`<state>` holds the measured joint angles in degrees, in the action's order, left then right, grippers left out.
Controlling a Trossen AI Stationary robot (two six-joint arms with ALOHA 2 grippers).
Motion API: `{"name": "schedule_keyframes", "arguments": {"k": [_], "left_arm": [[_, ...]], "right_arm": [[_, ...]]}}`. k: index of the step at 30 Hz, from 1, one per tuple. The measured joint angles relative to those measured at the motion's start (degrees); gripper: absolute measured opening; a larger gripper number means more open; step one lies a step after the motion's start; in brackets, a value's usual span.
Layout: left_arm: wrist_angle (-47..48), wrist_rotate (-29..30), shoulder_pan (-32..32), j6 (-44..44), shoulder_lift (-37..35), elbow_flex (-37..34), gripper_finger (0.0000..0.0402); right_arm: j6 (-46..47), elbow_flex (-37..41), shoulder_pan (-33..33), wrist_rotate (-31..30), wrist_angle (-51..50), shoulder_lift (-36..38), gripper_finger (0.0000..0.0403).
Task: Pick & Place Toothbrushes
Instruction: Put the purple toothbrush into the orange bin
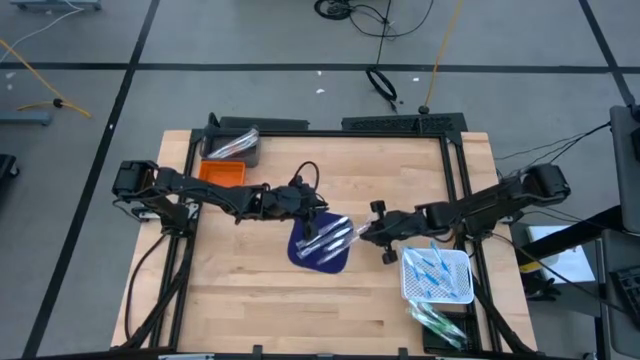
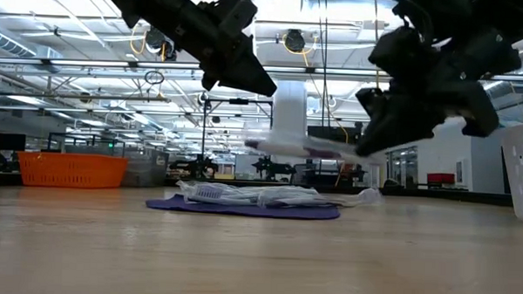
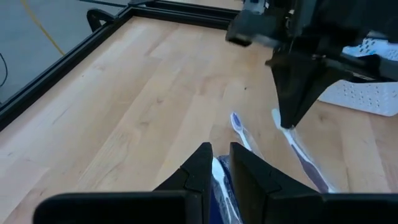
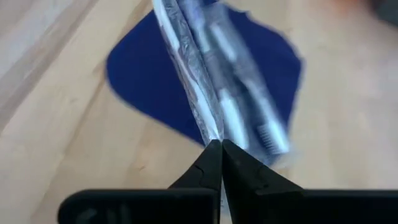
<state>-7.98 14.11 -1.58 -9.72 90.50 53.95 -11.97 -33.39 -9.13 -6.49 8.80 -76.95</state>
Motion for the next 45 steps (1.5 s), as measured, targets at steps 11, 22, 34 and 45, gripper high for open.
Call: {"name": "schedule_keyframes", "arguments": {"k": [11,22,34,45], "left_arm": [[0.53,0.02,3.13,0.65,-3.19,0.0,0.0056],[3.16,0.02,5.2,2.56,-10.04,0.04,0.0056],[-2.33,-2.72,5.28,6.84,-11.08,0.04,0.0056],[-16.16,-13.06,4.77,13.27,-11.06,0.04,0.0056]], "right_arm": [[-0.72,0.0,-0.02,-5.19,0.47,6.49,0.0001],[-5.06,-0.07,0.0,-8.71,9.11,14.58,0.0],[-3.62,-0.09,0.68,-13.1,23.99,17.31,0.0],[-2.14,-0.04,0.92,-12.98,33.08,16.81,0.0]]}}
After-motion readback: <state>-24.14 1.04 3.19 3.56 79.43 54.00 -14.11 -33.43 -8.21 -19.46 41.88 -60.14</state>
